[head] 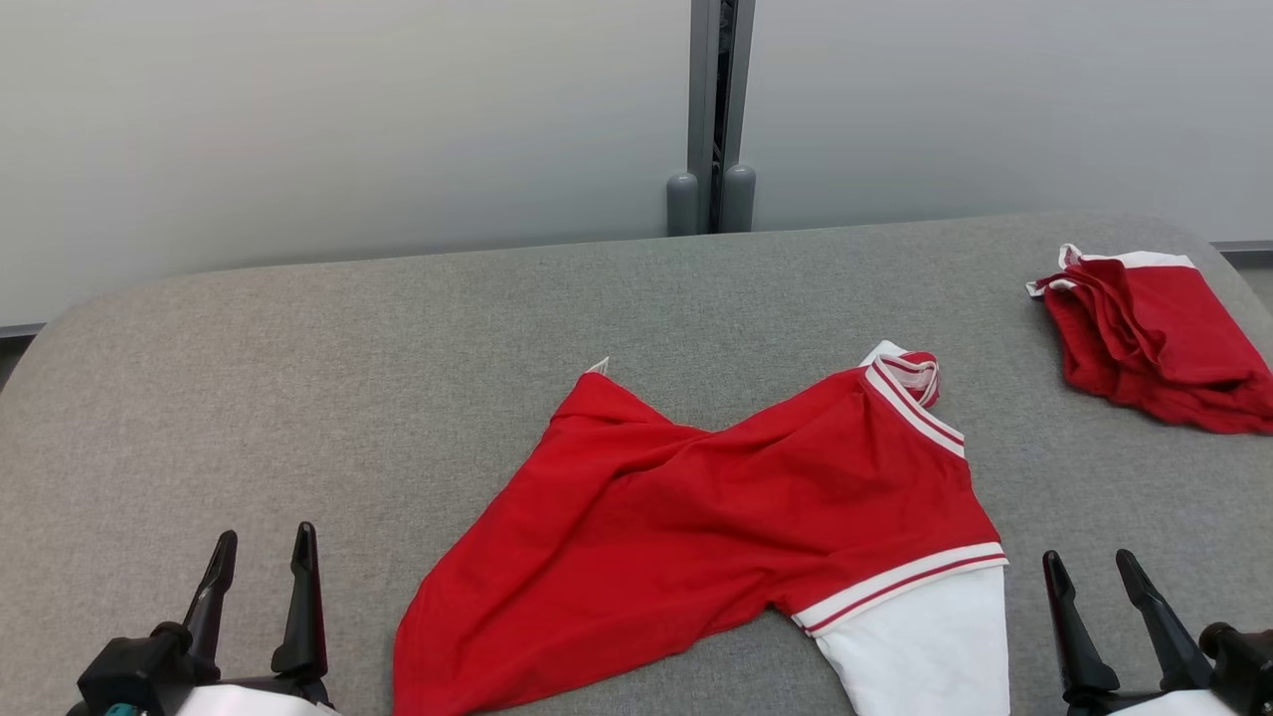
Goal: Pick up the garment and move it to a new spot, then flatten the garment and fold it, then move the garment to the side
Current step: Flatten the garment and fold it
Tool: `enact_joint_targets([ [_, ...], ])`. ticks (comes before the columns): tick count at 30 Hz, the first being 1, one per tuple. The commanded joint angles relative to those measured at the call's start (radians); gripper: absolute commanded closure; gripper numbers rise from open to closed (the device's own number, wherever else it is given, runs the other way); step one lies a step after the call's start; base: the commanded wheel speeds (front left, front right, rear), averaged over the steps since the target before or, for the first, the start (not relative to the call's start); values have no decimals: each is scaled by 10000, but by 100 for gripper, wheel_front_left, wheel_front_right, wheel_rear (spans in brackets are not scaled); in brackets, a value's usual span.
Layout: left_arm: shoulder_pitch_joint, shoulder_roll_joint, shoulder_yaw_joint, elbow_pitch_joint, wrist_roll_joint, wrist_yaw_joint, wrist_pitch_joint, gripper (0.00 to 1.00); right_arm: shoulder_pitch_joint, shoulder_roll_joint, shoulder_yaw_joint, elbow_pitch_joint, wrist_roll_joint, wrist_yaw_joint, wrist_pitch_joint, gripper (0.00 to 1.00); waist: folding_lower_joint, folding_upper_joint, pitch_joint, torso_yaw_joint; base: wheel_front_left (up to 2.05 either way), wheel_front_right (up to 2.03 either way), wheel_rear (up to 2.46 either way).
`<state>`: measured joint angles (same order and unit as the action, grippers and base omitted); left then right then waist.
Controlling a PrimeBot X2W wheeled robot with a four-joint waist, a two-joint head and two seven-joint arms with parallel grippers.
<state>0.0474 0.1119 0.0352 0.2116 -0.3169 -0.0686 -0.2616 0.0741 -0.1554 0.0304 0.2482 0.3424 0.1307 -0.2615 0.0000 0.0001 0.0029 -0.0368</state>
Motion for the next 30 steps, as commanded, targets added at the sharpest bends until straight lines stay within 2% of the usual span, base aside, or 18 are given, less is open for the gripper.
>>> enact_joint_targets([
  [1, 60, -3, 76, 41, 150, -15, -42, 0, 73, -29, -33, -1, -39, 1, -53, 0, 0, -1, 6, 10, 0, 0, 0],
  [15, 87, -290, 509, 74, 842, -161, -41, 0, -34, -89, 68, 75, -2, 1, -53, 0, 0, -1, -11, 112, 0, 0, 0],
  [30, 235, -451, 582, 147, 1009, -262, -41, 0, 4, -124, 168, 210, 13, 1, -49, 0, 0, -1, -51, 220, 0, 0, 0],
])
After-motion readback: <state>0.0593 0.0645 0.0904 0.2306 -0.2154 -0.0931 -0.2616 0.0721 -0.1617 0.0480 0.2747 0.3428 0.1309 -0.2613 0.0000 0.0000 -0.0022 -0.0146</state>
